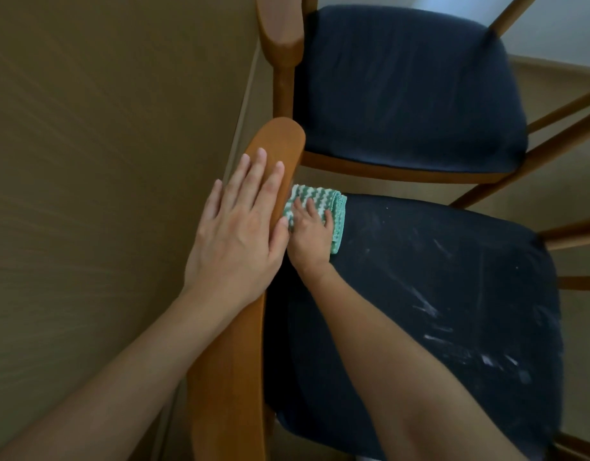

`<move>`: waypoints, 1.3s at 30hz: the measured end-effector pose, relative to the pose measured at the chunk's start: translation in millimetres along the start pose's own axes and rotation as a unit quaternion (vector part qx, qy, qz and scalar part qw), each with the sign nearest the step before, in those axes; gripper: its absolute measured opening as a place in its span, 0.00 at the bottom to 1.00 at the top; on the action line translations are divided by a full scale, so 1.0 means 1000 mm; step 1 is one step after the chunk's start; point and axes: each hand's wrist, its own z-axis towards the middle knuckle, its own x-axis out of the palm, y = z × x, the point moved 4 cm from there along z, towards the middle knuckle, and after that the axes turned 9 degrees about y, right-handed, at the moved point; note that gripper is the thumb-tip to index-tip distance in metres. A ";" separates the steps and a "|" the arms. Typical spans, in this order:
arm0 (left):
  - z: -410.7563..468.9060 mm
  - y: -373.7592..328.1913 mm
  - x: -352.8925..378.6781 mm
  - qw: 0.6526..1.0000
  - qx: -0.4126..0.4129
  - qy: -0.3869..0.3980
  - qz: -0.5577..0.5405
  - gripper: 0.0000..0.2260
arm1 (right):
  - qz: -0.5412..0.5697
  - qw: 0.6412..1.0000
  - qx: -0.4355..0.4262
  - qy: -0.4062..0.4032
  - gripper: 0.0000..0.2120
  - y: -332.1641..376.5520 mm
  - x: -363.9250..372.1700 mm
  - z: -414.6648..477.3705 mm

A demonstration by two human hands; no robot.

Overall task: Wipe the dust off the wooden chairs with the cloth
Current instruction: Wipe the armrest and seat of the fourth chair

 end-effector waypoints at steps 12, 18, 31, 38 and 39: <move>-0.004 0.002 -0.002 0.999 0.018 0.001 -0.040 0.24 | -0.046 0.973 -0.201 0.104 0.24 0.012 0.034 -0.068; -0.016 -0.002 -0.004 0.998 0.047 0.034 -0.009 0.24 | -0.017 0.954 -0.247 0.170 0.26 -0.002 0.051 -0.134; -0.092 -0.017 0.012 0.999 0.002 0.044 0.000 0.28 | -0.163 0.873 -0.352 0.296 0.24 -0.039 0.084 -0.263; -0.091 -0.018 0.009 0.999 -0.001 0.047 -0.005 0.28 | -0.131 0.874 -0.317 0.345 0.22 -0.065 0.077 -0.291; -0.089 -0.018 0.008 0.999 -0.001 0.044 -0.013 0.28 | -0.075 0.887 -0.287 0.353 0.21 -0.062 0.071 -0.284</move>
